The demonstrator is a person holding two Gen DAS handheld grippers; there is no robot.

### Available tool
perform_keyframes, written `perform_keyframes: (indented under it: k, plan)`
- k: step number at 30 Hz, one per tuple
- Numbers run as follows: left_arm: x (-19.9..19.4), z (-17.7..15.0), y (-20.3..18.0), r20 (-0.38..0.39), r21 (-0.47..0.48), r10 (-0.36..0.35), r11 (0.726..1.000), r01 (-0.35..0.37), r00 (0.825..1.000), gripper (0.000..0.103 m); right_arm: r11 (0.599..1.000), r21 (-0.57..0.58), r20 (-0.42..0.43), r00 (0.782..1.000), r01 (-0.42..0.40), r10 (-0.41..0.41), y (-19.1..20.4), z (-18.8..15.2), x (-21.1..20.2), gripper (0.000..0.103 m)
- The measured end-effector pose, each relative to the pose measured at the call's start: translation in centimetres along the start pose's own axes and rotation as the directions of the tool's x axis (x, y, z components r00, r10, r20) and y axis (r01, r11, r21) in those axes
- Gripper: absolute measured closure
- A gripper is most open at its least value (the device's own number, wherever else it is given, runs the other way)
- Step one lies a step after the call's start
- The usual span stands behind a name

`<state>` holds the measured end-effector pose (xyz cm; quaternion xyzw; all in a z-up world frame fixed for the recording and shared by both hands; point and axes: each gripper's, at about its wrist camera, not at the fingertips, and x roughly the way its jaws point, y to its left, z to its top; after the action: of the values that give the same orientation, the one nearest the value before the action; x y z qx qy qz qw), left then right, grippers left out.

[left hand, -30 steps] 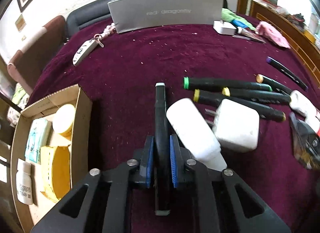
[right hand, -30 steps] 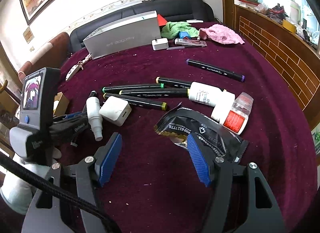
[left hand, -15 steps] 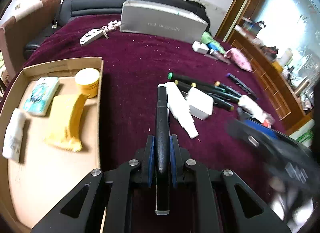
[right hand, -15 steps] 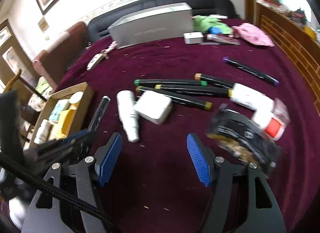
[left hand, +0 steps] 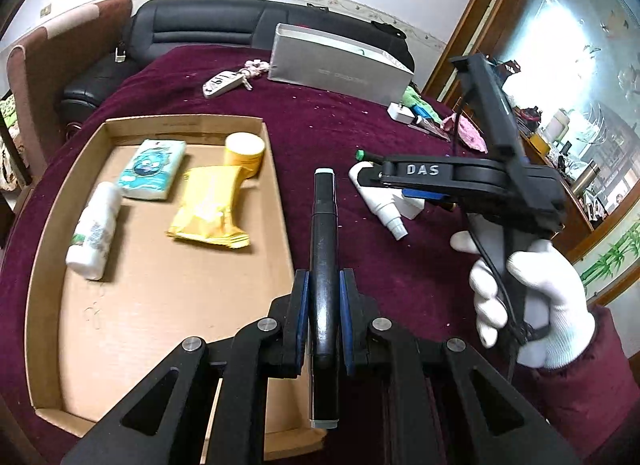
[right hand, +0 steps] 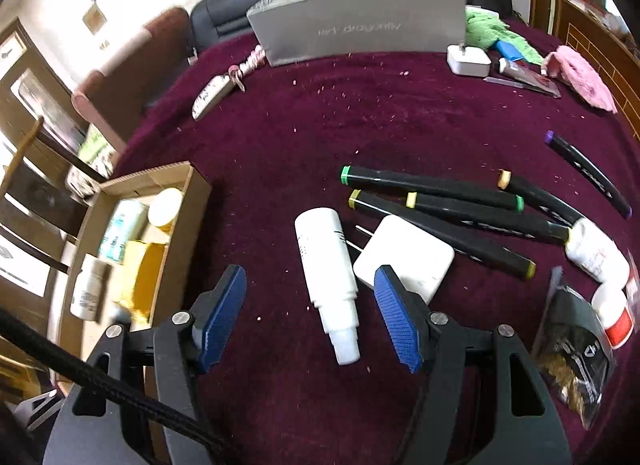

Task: Organize objects
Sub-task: 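Hold the marker in the left tool while the right tool grasps the white spray bottle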

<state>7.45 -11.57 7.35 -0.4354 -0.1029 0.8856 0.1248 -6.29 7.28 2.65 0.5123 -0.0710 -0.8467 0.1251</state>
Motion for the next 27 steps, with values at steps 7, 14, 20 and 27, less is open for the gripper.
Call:
perform_keyframes:
  k: [7,14,20,27]
  plan:
    - [-0.5,-0.3,1.2,0.014,-0.004,-0.004,1.0,0.004,1.0,0.091,0.994,-0.038,-0.009,0.995,0.102,-0.102,1.0,0.4,1.1,0.036]
    - [-0.5,-0.5,1.9,0.015,-0.014,-0.01,1.0,0.01,1.0,0.091,0.991,-0.073,-0.028,0.993,0.11,-0.112,2.4,0.5,1.7,0.038]
    - [-0.6,-0.7,2.3,0.013,-0.025,-0.016,1.0,0.017,1.0,0.091,0.998,-0.04,-0.082,0.996,0.045,-0.048,2.2,0.3,2.4,0.038]
    - [-0.6,-0.8,2.9,0.015,-0.034,-0.016,0.999,0.016,1.0,0.091,0.989,-0.067,-0.094,0.986,0.13,-0.136,1.6,-0.8,3.4,0.052]
